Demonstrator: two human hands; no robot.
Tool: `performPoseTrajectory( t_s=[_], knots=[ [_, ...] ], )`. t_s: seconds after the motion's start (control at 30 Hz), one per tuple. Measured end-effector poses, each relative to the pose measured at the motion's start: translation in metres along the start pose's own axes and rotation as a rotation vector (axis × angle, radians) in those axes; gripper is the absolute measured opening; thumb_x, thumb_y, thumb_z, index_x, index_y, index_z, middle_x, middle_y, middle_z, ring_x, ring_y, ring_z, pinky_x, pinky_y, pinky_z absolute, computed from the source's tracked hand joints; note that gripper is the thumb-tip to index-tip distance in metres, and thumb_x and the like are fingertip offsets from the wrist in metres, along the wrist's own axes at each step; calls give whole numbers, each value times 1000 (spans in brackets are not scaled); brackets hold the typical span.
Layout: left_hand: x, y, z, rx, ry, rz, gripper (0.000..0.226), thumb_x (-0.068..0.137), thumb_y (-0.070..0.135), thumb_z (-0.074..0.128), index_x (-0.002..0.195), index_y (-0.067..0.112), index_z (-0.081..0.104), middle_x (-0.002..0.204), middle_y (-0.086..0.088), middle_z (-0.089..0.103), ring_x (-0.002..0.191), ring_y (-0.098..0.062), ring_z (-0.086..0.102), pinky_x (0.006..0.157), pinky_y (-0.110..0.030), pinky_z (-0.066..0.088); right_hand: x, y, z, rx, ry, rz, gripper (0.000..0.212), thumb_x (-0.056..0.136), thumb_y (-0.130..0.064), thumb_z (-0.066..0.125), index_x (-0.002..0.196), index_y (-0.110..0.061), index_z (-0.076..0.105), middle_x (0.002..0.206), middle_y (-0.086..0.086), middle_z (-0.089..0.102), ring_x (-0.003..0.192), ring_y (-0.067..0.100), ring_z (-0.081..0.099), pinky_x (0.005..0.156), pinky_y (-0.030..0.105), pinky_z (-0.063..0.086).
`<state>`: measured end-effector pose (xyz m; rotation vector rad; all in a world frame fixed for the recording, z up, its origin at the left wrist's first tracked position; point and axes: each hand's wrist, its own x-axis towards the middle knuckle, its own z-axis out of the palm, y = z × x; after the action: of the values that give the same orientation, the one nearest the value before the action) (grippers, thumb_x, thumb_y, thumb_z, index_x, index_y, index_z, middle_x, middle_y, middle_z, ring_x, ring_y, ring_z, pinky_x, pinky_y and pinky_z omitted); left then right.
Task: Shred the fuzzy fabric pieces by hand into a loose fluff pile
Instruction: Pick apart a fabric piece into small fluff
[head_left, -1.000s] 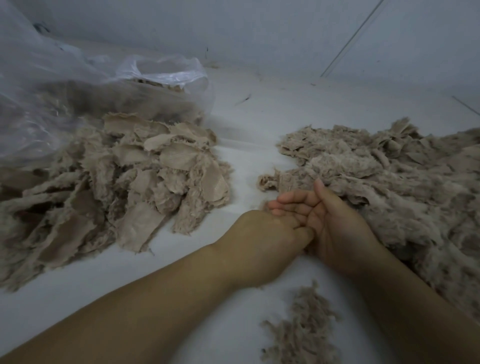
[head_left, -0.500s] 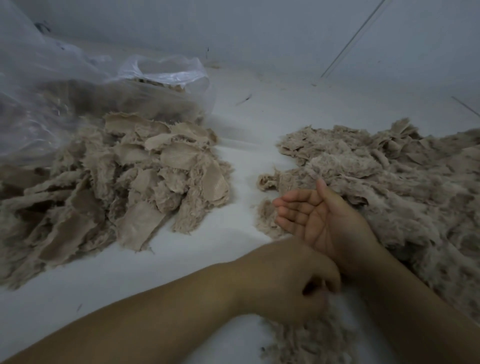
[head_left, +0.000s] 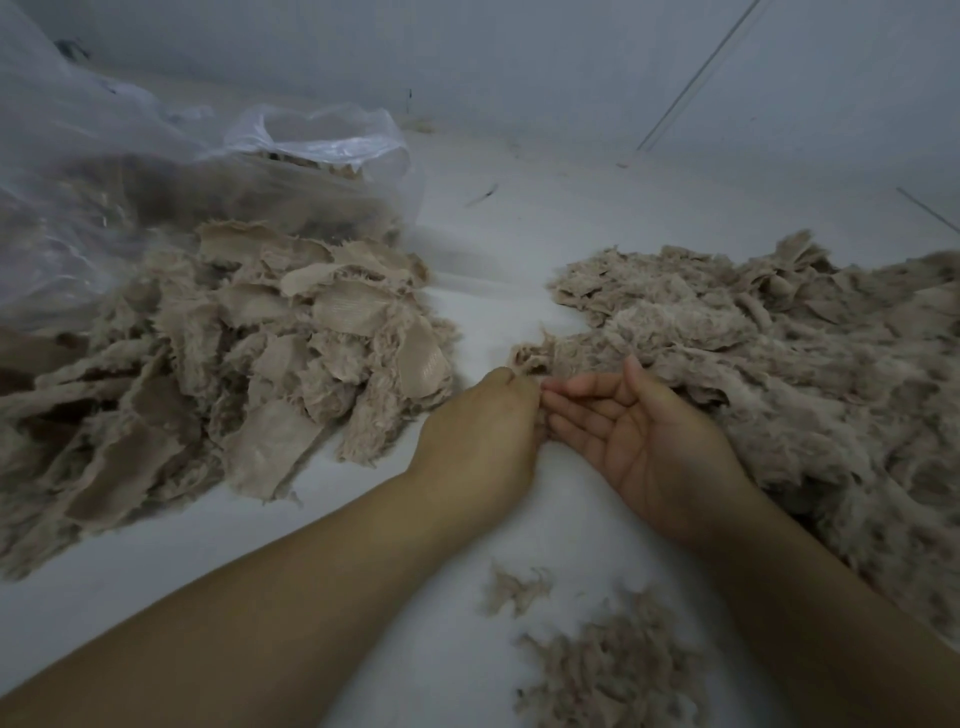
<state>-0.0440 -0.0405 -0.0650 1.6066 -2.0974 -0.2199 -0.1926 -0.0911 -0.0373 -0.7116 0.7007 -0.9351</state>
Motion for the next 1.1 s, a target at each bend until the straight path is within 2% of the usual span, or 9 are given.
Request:
performPoseTrajectory(
  t_s=[0.03,0.17,0.27,0.37,0.57,0.67,0.8,0.93,1.1],
  knots=[
    [-2,-15,-8,-118,153,-58,7,92,20,59,87,17,55,82,6,45,78,-17,52,63,-30,40,1,0,-1,-8,7,-4,44,101,-37,39,91,-1,63,100,19,73,92,21,73,76,27,59],
    [26,-7,-20,-554,395,-115,11,88,9,62,77,14,63,68,6,54,60,-10,49,58,-23,40,2,0,-1,-95,3,-54,18,84,-21,58,92,-7,62,73,4,61,56,6,52,48,15,42],
    [23,-7,-17,-788,358,-108,26,88,1,65,80,26,70,74,3,60,56,-13,53,54,-28,42,0,2,-2,-161,-59,-64,23,77,-15,61,99,-6,63,75,1,62,55,4,48,47,14,38],
    [26,-5,-14,-804,334,-83,21,89,-1,65,89,17,76,74,6,64,56,-7,54,54,-19,42,1,3,-3,-181,-47,-68,23,75,-12,61,95,-3,65,74,4,63,54,4,49,47,14,40],
    [25,-3,-19,-944,338,-211,27,98,5,52,74,15,60,52,14,55,47,-1,47,49,-17,39,1,3,-2,-145,-2,-72,5,75,-11,63,73,-8,66,67,5,58,51,6,50,45,16,41],
    [25,1,-23,-1084,254,-215,18,98,10,54,81,11,51,57,13,54,51,-4,48,49,-19,42,0,2,0,-106,26,-66,7,75,-12,62,78,-7,61,66,5,57,49,6,49,43,16,40],
    [26,1,-20,-1078,79,-219,15,92,2,61,88,13,52,67,-12,57,51,-17,49,45,-19,39,-1,0,1,-41,28,-57,15,78,-17,57,87,-5,57,62,5,55,44,4,43,40,13,34],
    [28,-4,-20,-1097,177,-364,31,94,12,62,65,11,53,41,6,39,31,-6,28,38,-11,23,-1,-1,2,-10,19,-79,16,96,-16,46,90,-6,56,60,1,58,43,2,39,39,12,31],
    [29,-5,-21,-1093,161,-292,30,91,21,66,64,16,55,47,8,41,36,-5,31,38,-12,26,-1,0,1,-34,-5,-92,21,93,-23,49,100,-4,55,62,1,54,42,2,38,37,13,31]
  ],
)
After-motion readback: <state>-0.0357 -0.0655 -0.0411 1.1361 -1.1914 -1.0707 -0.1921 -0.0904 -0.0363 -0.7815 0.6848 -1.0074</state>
